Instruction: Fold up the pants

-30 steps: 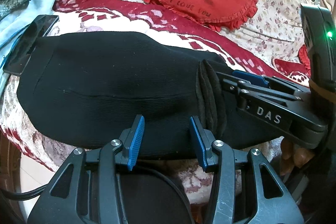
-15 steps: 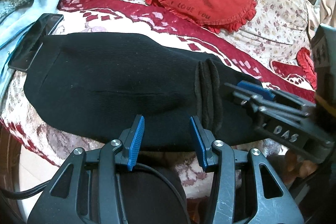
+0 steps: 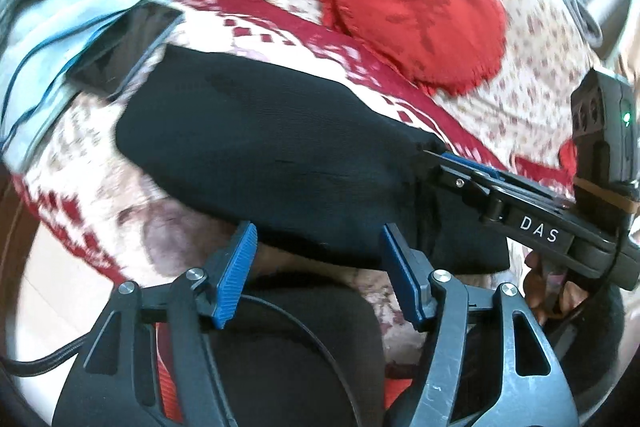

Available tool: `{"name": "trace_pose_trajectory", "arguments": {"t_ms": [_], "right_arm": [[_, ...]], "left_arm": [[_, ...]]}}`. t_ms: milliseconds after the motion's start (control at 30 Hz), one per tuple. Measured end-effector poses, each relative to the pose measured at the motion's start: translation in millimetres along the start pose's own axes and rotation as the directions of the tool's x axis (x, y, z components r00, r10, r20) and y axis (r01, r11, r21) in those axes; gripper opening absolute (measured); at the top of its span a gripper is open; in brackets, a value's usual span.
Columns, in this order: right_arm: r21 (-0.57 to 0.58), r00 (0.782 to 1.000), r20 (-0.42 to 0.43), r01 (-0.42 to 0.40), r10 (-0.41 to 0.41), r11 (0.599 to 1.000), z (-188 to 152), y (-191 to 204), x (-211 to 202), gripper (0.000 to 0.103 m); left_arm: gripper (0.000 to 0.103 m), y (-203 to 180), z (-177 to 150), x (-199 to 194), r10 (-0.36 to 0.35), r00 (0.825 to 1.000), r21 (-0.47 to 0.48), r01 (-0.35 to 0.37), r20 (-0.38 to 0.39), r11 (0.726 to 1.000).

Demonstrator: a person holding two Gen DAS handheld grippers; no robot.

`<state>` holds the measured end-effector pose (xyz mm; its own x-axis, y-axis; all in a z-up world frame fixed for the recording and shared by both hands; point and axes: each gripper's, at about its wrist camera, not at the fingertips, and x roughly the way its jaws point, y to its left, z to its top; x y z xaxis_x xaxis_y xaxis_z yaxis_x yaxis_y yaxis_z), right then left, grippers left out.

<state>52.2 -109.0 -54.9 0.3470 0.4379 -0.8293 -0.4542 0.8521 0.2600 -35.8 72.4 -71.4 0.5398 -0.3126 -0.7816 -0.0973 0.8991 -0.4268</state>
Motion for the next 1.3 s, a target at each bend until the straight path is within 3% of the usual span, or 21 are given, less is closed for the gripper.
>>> {"name": "trace_pose_trajectory", "arguments": {"t_ms": [267, 600, 767, 1300], "right_arm": [[-0.053, 0.998, -0.049, -0.044, 0.041, 0.998, 16, 29, 30, 0.044], [-0.14, 0.994, -0.082, -0.081, 0.07, 0.987, 39, 55, 53, 0.046], [-0.203, 0.989, -0.084, -0.135, 0.12, 0.97, 53, 71, 63, 0.047], [-0.381, 0.973, -0.161, -0.219, 0.169, 0.899, 100, 123, 120, 0.048]], "left_arm": [[0.064, 42, 1, -8, 0.035, 0.999, -0.108, -0.034, 0.007, 0.994], [0.064, 73, -3, -2, -0.021, 1.0, -0.242, 0.018, -0.012, 0.97], [0.064, 75, 3, 1, -0.033, 0.999, -0.256, 0.033, 0.004, 0.966], [0.066, 88, 25, 29, -0.067, 0.998, -0.321, 0.07, 0.018, 0.944]]}}
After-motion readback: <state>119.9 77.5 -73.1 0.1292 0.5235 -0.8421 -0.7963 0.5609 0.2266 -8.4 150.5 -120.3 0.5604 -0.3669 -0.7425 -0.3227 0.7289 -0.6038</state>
